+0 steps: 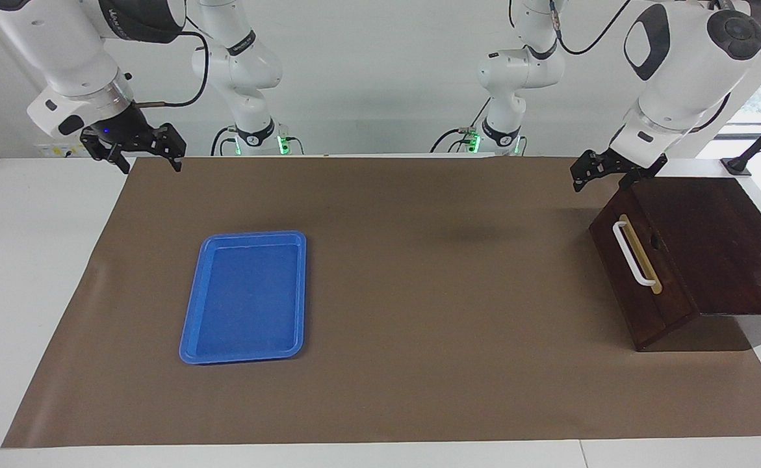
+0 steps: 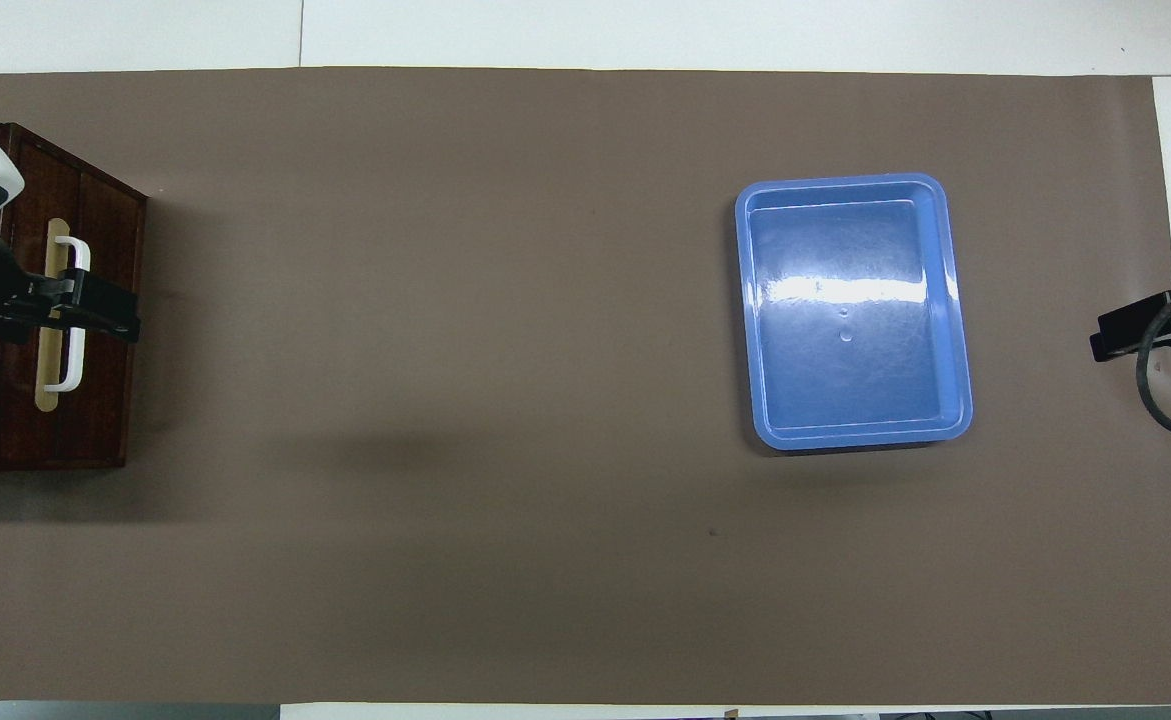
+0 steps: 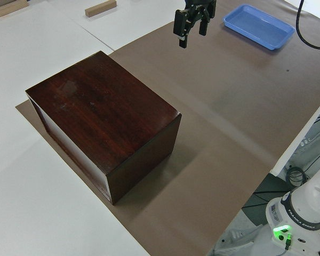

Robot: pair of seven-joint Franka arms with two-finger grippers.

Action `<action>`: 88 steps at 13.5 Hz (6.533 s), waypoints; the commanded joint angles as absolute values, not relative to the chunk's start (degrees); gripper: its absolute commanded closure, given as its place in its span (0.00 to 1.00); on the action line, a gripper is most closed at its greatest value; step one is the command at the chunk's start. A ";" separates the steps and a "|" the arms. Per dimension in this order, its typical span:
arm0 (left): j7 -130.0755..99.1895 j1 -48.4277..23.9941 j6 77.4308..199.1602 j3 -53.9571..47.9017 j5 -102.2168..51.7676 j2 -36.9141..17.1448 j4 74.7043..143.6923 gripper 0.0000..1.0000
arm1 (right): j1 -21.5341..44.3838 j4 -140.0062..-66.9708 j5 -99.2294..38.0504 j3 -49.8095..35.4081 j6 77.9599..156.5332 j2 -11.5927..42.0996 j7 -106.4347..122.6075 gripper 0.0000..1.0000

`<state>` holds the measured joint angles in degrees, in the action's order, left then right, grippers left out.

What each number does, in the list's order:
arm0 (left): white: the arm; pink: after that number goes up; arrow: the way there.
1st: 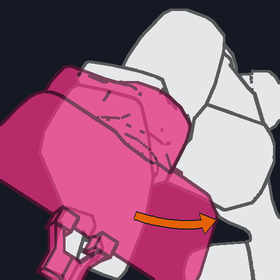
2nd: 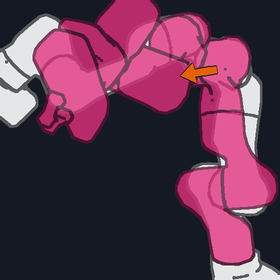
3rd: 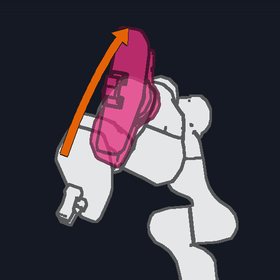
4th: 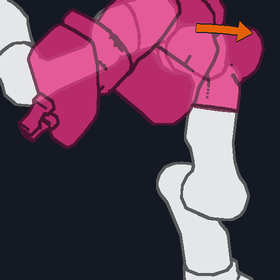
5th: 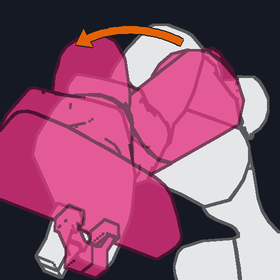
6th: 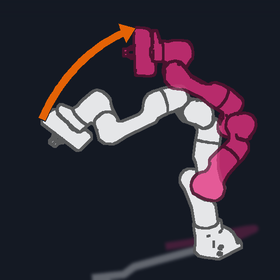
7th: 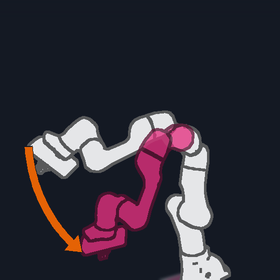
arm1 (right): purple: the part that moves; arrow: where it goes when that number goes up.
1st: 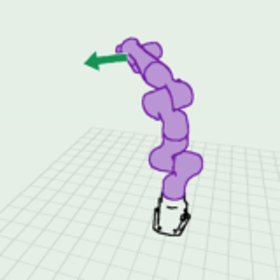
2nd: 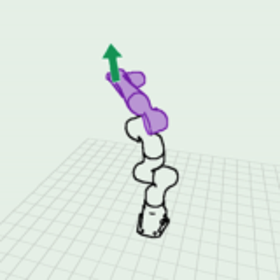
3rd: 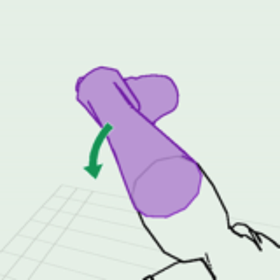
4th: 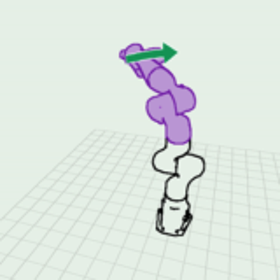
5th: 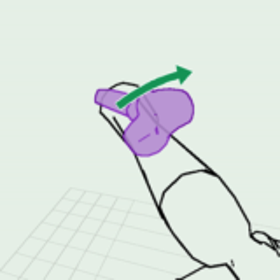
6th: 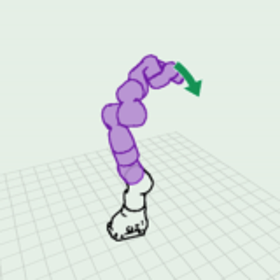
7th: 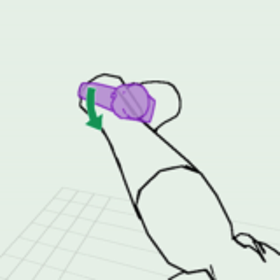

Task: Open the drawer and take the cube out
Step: 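Grasp the white drawer handle with the left gripper, then pull the drawer open toward the robot with the left gripper, then grasp the yellow cube with the left gripper while the right gripper approaches, then lift the cube with the left gripper toward the right gripper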

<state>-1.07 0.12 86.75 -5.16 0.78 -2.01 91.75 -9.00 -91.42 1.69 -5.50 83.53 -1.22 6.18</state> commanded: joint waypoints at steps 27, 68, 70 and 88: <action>0.88 2.55 132.63 -4.39 26.98 -5.54 121.20 0.00 | -9.49 -93.87 1.76 -5.45 82.18 -2.90 5.73 0.00; -95.88 8.52 118.30 -3.78 3.87 2.64 117.86 0.00 | -2.81 -107.40 -21.88 -6.24 96.86 -5.27 -60.03 0.00; -96.85 7.91 118.65 -3.78 3.87 2.81 119.87 0.00 | -2.73 -107.84 -22.50 -6.24 97.47 -5.36 -61.86 0.00; -105.53 1.96 96.34 -4.22 -1.14 -4.92 91.68 1.00 | 8.25 -108.81 -43.58 -6.50 106.43 3.34 -74.71 0.00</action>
